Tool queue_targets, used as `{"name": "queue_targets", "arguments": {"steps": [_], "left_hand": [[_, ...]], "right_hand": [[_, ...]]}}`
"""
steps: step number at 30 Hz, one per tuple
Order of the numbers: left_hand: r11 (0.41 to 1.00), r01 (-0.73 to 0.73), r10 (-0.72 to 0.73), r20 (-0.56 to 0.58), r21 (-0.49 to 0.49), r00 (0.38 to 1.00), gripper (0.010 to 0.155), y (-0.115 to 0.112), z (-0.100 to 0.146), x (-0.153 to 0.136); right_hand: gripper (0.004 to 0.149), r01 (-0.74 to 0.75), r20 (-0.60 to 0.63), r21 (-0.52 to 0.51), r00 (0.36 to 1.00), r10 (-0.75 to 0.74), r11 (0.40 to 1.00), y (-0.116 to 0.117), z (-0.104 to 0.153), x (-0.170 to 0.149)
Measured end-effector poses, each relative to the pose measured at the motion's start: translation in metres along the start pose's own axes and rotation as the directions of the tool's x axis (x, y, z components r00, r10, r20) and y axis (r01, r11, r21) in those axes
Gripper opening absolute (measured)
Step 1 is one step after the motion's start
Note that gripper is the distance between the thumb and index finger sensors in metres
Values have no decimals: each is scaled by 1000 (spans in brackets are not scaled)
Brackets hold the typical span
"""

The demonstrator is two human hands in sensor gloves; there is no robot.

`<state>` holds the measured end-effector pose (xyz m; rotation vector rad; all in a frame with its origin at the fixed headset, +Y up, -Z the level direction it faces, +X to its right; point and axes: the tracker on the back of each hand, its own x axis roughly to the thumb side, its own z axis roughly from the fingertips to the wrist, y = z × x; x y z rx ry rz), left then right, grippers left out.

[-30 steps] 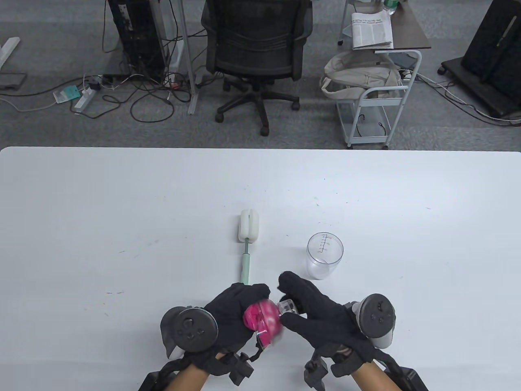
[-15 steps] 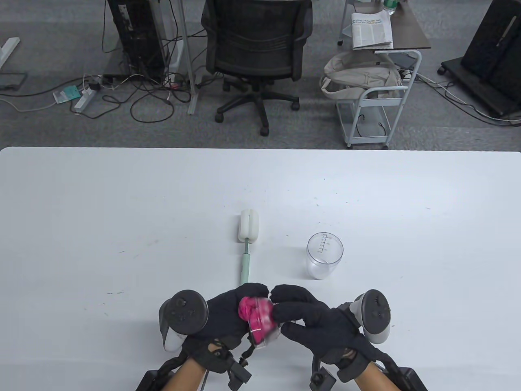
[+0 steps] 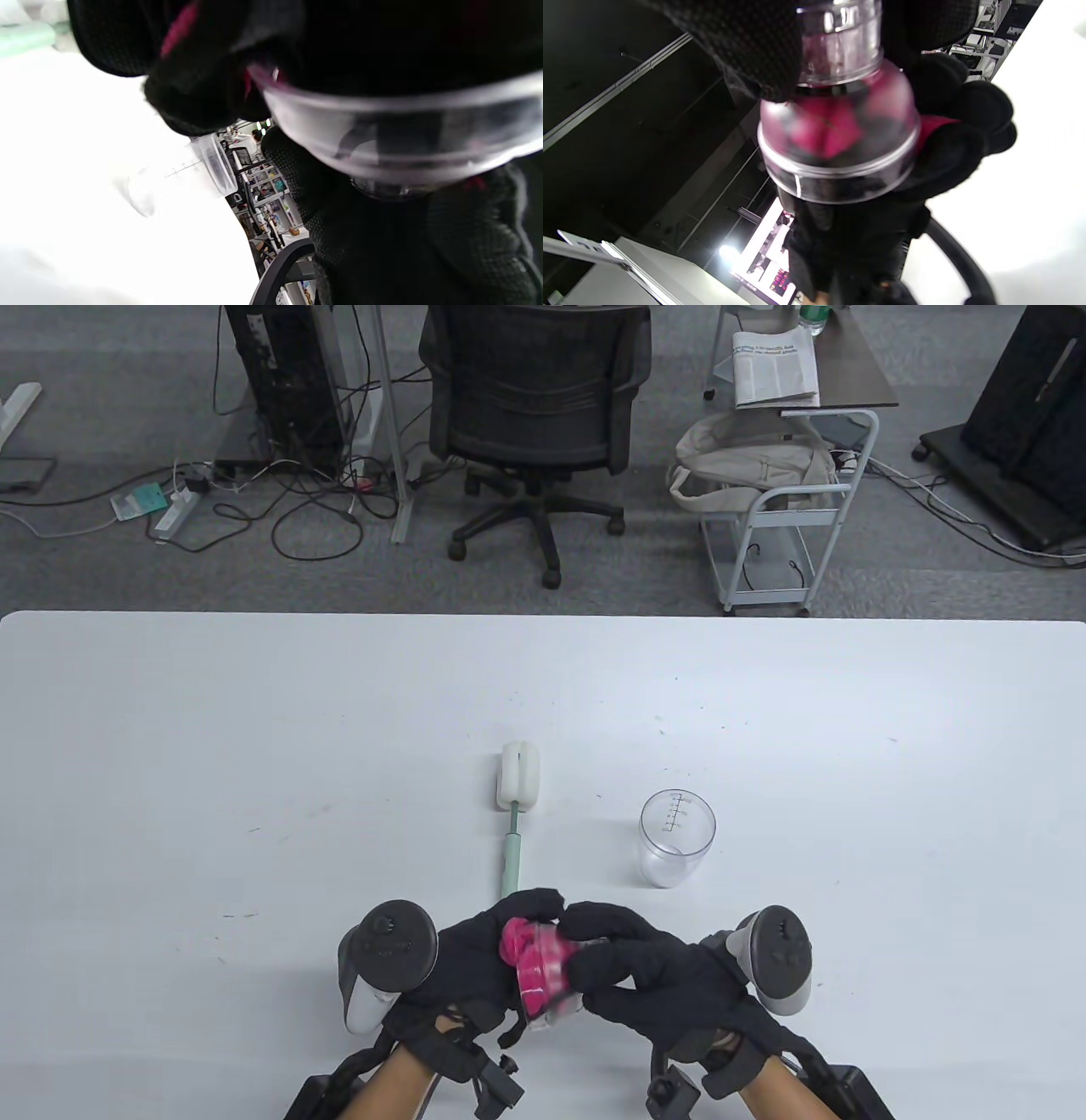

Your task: Brush the shaker cup with the cup brush

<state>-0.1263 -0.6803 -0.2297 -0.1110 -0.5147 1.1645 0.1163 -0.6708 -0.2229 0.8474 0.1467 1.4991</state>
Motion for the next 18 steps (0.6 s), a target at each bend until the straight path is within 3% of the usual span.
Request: {"name": "queue_targets", "arguments": {"steps": [1,3,4,6,7,8,10,11,13,15,18], "left_hand": [[1000,1,-2,19,13,1000,55,1,1,3],[997,37,-42,81,64,996,54,3,3,9],[992,86,-96,108,96,990,54,4,5,13],[975,166,-185,133,145,974,54,2,8,17],[967,189,-212,132,170,968,55,1,8,17],[961,225,-246,126,159,961,57,0,8,17],[966,231,-242,98,113,965,66,-2,6,12],[977,185,-192,59,106,980,70,-4,4,8],[997,56,-56,-7,46,998,72,-5,2,1],[1000,-13,14,-49,12,999,67,-8,-1,-4],[999,-18,17,7,28,1000,56,-6,0,1]], "right_hand": [[35,22,-1,3,1000,-22,1000,-1,0,-1],[49,71,-9,-40,997,-71,997,-2,2,-2],[55,42,-25,-117,999,-46,992,-2,3,-2],[65,-157,-80,-170,986,145,973,-4,3,-2],[66,-225,-101,-114,972,214,968,-5,3,-3],[61,-227,-92,-38,971,223,973,-6,2,-3],[55,-86,-72,-68,994,81,994,-5,3,-3],[53,-19,-49,-68,999,16,998,-4,3,-2],[49,-49,-4,-14,999,49,999,-6,1,-2],[35,-53,31,-67,998,55,996,-6,0,-1],[39,30,18,-90,999,-29,995,-6,2,-4]]}}
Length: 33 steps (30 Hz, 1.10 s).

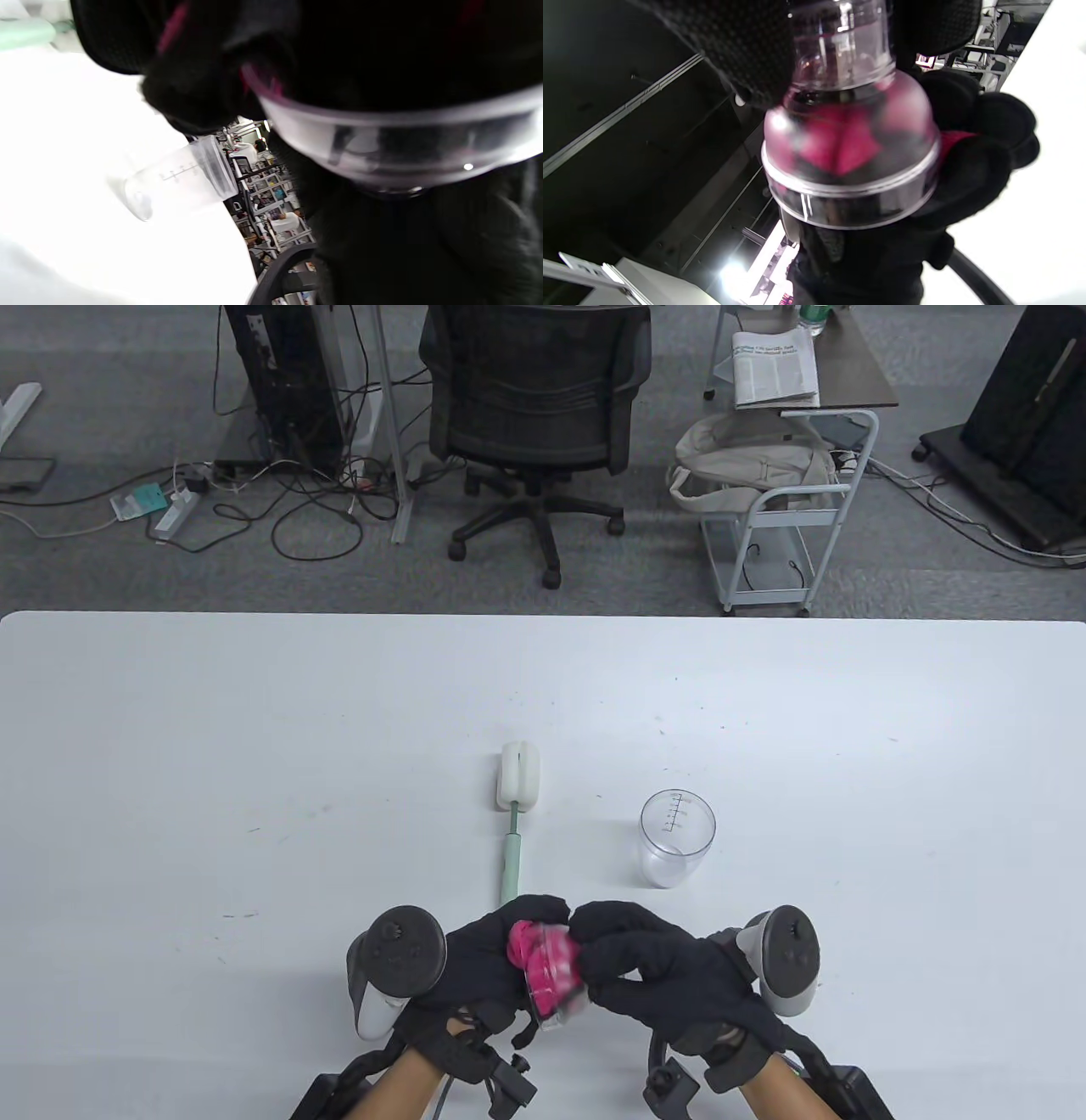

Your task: Brush the shaker cup with the cup brush

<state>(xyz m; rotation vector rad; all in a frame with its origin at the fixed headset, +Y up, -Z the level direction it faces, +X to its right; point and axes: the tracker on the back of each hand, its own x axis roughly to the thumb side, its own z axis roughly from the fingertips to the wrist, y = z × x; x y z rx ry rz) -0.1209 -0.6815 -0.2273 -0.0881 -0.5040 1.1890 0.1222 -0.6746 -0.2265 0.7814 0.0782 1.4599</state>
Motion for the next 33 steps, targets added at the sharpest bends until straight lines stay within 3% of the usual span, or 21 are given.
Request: {"name": "queue_targets", "arguments": {"steps": [3,5,7,10,12,14,16,19,21,22,24,26,27,28,30,33], "left_hand": [[992,94,-101,87,78,991,54,3,4,10],[972,192,-207,112,134,972,55,6,6,15],[956,274,-285,111,107,952,59,6,5,14],[981,177,-182,58,80,982,71,5,3,10],[994,94,-93,-8,57,996,76,4,2,5],[998,59,-59,-52,-5,997,74,2,1,1],[1000,-20,21,-15,16,1000,59,2,1,2],[997,59,-62,72,50,995,54,3,3,10],[988,115,-124,86,103,989,55,5,6,13],[985,125,-136,91,119,987,56,4,6,14],[986,148,-154,75,79,985,64,3,4,10],[994,99,-100,12,40,995,73,1,3,5],[999,41,-40,-22,12,999,76,0,2,1],[1000,-22,21,-40,-11,999,78,-1,2,-2],[990,-127,118,-127,-66,985,80,-4,1,-7],[960,-253,226,-196,-124,954,75,-7,0,-14]], "right_hand": [[63,-108,-39,-109,994,105,988,1,2,0],[71,-294,-113,-29,950,289,955,-2,1,-1],[63,-208,-124,62,969,214,976,0,-1,-1],[57,20,-74,66,997,-15,998,4,-4,-2],[49,-20,-25,63,999,22,998,2,-4,1],[35,-22,8,29,1000,22,999,2,-4,3],[35,7,-3,38,1000,-7,999,0,-3,1],[58,3,-46,-66,999,-6,998,-1,-1,-1],[71,-173,-102,-118,982,161,978,-3,-1,-2],[68,-226,-119,-59,969,218,972,-4,-1,-3],[61,-121,-138,61,982,129,991,0,-2,-3],[54,8,-96,-7,995,-9,1000,3,-1,-1],[53,26,-63,12,998,-25,1000,4,-3,1],[52,-22,-30,64,999,24,998,4,-3,3],[49,-119,22,41,993,119,992,4,-3,8],[35,-136,81,23,988,134,990,7,-2,15]]}}
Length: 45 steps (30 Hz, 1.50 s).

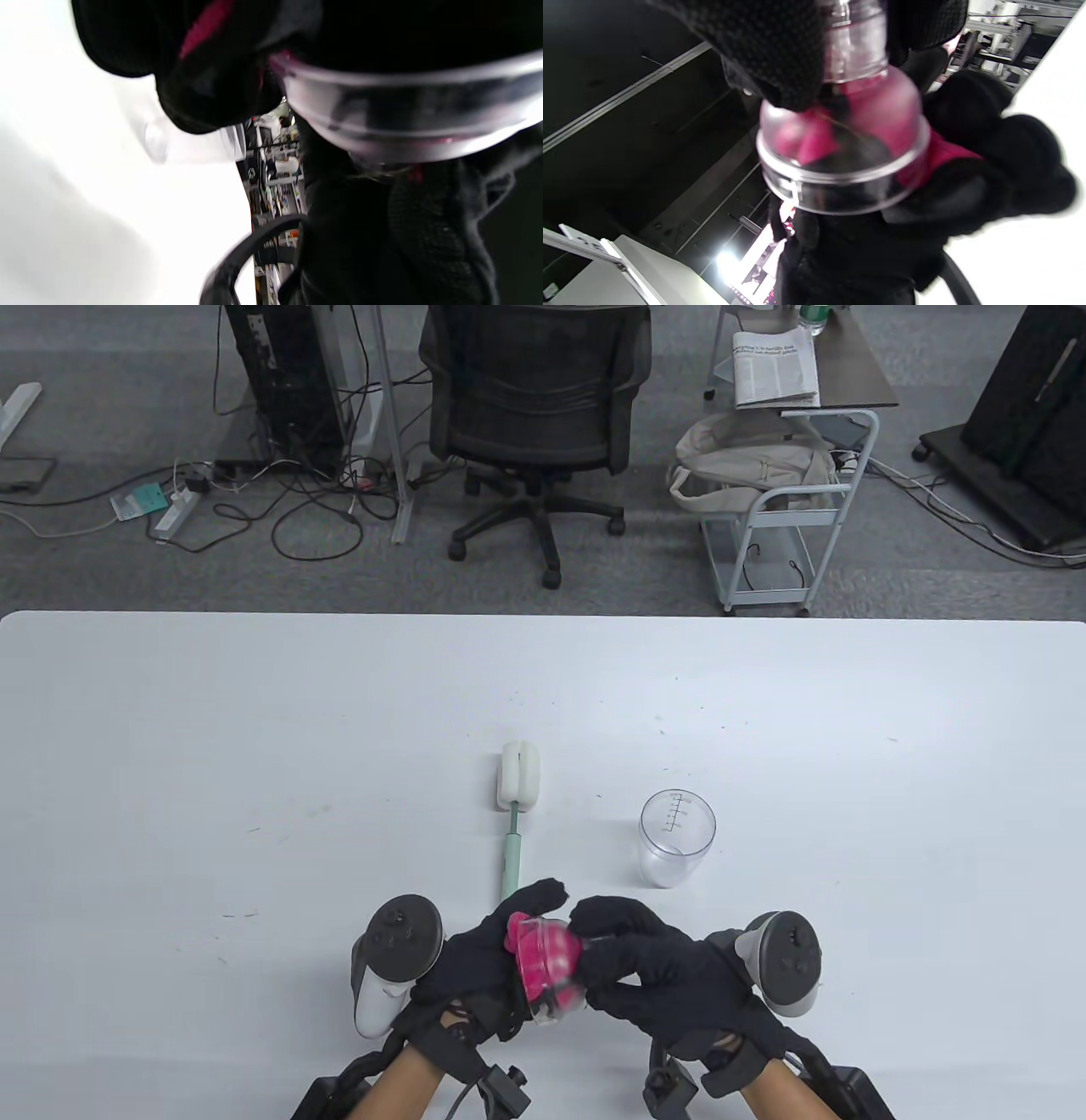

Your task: Brush the shaker cup with the cup brush

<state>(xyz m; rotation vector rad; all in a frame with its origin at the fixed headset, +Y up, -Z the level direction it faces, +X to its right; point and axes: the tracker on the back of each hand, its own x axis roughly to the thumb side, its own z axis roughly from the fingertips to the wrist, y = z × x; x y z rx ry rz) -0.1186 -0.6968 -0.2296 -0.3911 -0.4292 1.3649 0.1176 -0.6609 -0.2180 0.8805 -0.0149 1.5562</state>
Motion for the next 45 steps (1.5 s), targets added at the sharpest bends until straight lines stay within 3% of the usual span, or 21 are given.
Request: {"name": "queue_targets", "arguments": {"steps": [2,5,7,9,11,13,15,17,19,22,25,27,29,32,35,37,39,40,41,43,45], "left_hand": [[998,-42,41,34,38,999,64,0,0,3],[985,87,-99,76,151,992,55,6,4,9],[959,102,-133,100,264,986,54,10,7,11],[920,200,-249,109,339,962,54,10,10,15],[902,280,-337,130,330,933,56,4,10,18],[900,294,-359,165,320,919,58,0,10,20],[926,254,-313,194,280,930,61,1,10,22],[941,252,-301,217,227,929,64,0,8,24],[939,269,-314,222,213,923,65,1,6,23],[964,220,-254,268,152,929,65,4,5,26],[987,130,-154,321,95,935,58,7,7,30],[988,72,-111,299,137,948,54,15,10,29],[957,108,-175,239,270,955,52,23,14,28],[860,284,-361,113,423,925,52,26,18,27],[876,303,-369,117,376,922,57,19,17,28],[943,259,-301,208,208,931,65,12,11,29],[988,131,-102,284,-86,954,70,3,6,31],[977,103,-42,301,-189,953,71,1,5,30],[945,71,42,335,-318,941,71,-2,3,29],[918,1,143,331,-397,933,72,-5,2,28],[900,-30,199,348,-435,916,76,-6,2,27]], "right_hand": [[34,-33,15,4,999,33,999,-1,1,3],[38,-152,51,-56,987,155,987,-1,3,12],[63,-360,99,-234,915,391,903,3,9,23],[74,-612,168,-255,734,658,748,13,10,32],[75,-725,132,-242,634,762,645,21,11,34],[68,-763,81,-238,601,795,601,18,9,32],[61,-719,57,-230,663,746,656,10,7,30],[57,-615,-36,-176,784,619,769,0,5,26],[59,-634,-46,-134,772,634,762,-4,2,25],[53,-675,-101,-187,736,669,714,-9,1,26],[48,-645,-200,-275,764,613,713,-25,3,25],[46,-631,-253,-344,775,579,695,-43,9,25],[45,-551,-254,-428,834,490,717,-58,14,27],[43,-297,-80,-402,954,290,866,-62,13,36],[42,-161,-1,-139,987,162,977,-38,4,39],[42,-327,-30,-160,945,327,931,-23,3,39],[42,-594,-38,-154,802,596,789,-17,0,38],[43,-597,-32,-141,800,599,789,-16,0,38],[42,-520,-40,-119,854,520,846,-14,0,36],[42,-421,-47,-147,907,419,895,-12,2,34],[42,-465,-54,-178,885,463,867,-15,3,36]]}}
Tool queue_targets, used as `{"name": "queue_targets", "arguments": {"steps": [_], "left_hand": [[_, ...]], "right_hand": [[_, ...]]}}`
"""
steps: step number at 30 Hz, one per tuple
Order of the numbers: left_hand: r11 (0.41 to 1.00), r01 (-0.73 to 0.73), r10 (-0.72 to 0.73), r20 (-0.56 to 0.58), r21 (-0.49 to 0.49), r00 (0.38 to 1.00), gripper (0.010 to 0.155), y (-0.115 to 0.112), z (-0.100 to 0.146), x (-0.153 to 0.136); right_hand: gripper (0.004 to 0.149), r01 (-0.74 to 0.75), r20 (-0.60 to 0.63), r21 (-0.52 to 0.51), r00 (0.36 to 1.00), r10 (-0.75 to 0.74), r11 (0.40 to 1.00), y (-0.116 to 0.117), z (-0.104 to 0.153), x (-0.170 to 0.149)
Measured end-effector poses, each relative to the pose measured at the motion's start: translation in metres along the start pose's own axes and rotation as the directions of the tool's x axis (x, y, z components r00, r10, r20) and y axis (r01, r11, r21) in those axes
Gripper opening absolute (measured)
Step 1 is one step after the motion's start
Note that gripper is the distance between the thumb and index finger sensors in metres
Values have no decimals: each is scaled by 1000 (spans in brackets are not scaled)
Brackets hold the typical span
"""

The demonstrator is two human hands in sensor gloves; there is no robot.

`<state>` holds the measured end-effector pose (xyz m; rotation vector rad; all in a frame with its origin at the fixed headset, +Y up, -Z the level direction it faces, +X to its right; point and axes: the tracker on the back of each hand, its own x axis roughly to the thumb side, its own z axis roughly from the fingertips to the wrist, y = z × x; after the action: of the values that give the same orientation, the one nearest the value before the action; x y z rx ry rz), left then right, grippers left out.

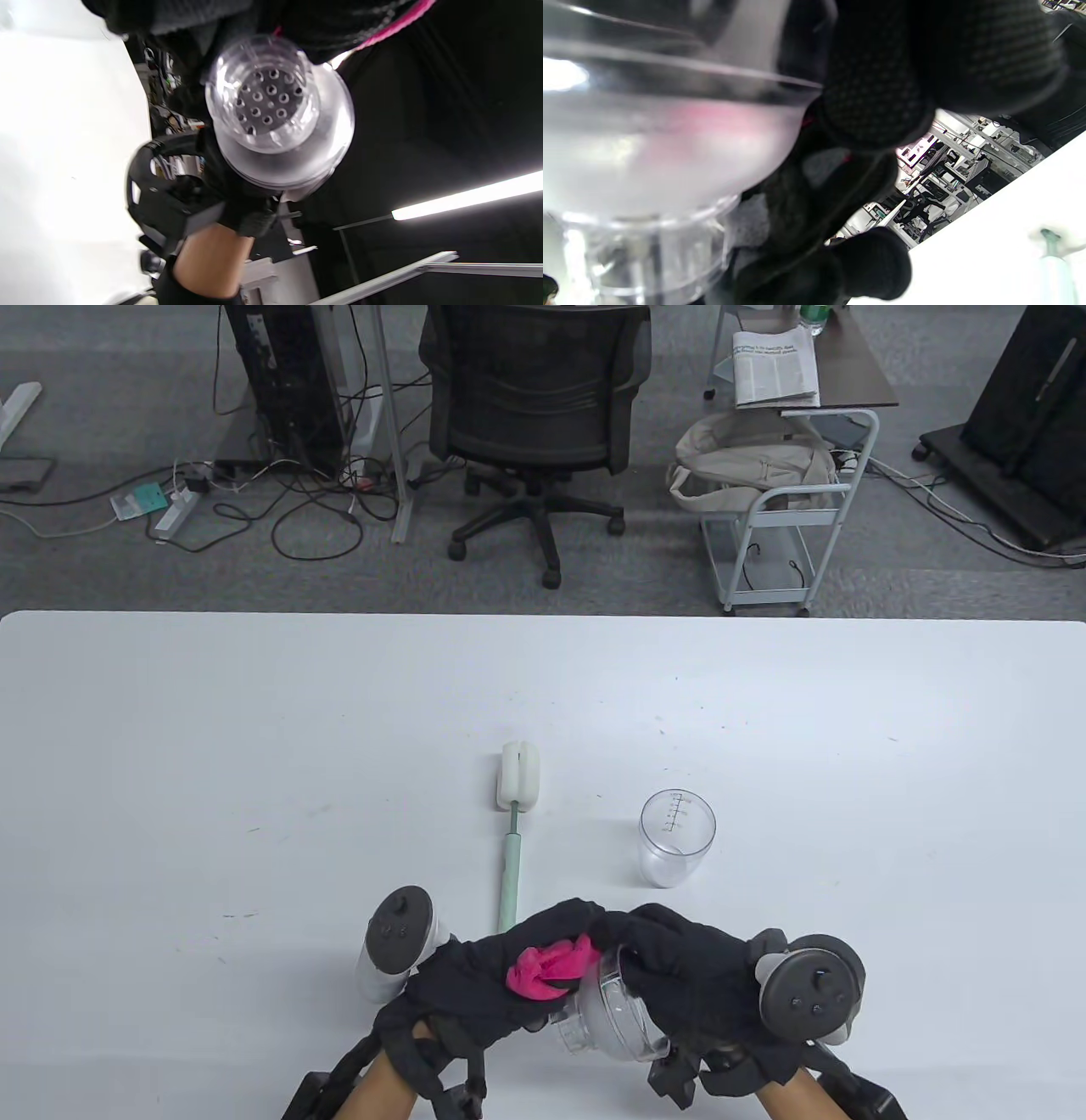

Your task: Brush the shaker cup with the cup brush

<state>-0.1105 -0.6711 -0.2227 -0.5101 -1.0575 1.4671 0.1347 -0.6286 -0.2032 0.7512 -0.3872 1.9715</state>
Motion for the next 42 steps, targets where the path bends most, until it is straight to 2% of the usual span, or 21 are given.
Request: {"name": "queue_targets", "arguments": {"steps": [2,4,6,9,12,14,16,18,20,21,22,23,25,26,27,28,31,33,36,40,42], "left_hand": [[997,-29,28,-15,-72,999,82,-2,0,1],[995,95,-95,-64,-11,993,90,-10,-1,0],[960,261,-257,-50,100,965,83,-19,-4,1],[871,451,-462,12,197,887,71,-35,-9,10],[713,670,-684,-8,206,730,70,-47,-9,17],[556,806,-823,-5,204,569,71,-57,-9,23],[338,921,-935,-41,193,352,69,-67,-10,26],[12,982,-993,-115,188,35,68,-80,-12,25],[-146,972,-978,-174,187,-114,67,-87,-14,20],[-152,965,-976,-188,214,-111,67,-87,-14,19],[-112,962,-980,-186,249,-66,67,-87,-14,20],[-18,956,-983,-181,294,38,67,-84,-13,21],[249,896,-939,-133,368,316,69,-73,-12,22],[412,822,-878,-70,393,474,70,-71,-12,21],[501,769,-828,-38,397,559,72,-70,-12,20],[640,656,-717,4,400,697,74,-65,-12,17],[867,297,-383,153,400,911,77,-48,-10,9],[915,115,-199,183,388,963,74,-42,-9,4],[906,-14,-70,182,422,981,70,-33,-4,3],[898,-61,16,106,436,994,60,-23,1,6],[913,73,-75,-10,402,997,56,-20,3,11]], "right_hand": [[42,-142,20,-32,990,143,989,-4,0,-4],[41,-152,-22,-65,988,151,986,0,4,-7],[41,-183,-45,-83,983,180,980,1,4,-11],[41,-176,-121,-88,979,165,980,6,5,-18],[41,-58,-230,-79,972,38,995,12,5,-28],[41,113,-353,-109,924,-145,988,15,8,-39],[41,240,-437,-138,856,-277,961,19,10,-47],[41,472,-519,-165,705,-483,866,33,15,-53],[43,643,-532,-176,575,-622,745,47,17,-51],[44,711,-534,-177,511,-674,680,53,17,-52],[44,736,-533,-179,485,-693,652,56,18,-52],[45,776,-514,-162,461,-723,610,62,19,-52],[44,832,-484,-113,431,-761,543,66,18,-47],[44,830,-467,-116,440,-767,546,66,17,-44],[43,807,-453,-132,468,-759,576,65,17,-43],[43,777,-411,-131,523,-746,616,63,17,-43],[40,711,-349,-112,626,-697,694,57,17,-40],[40,609,-306,-100,734,-607,787,54,14,-39],[39,517,-267,-87,811,-520,851,46,11,-38],[38,300,-195,-2,936,-294,954,36,7,-34],[39,100,-181,72,980,-86,992,31,5,-30]]}}
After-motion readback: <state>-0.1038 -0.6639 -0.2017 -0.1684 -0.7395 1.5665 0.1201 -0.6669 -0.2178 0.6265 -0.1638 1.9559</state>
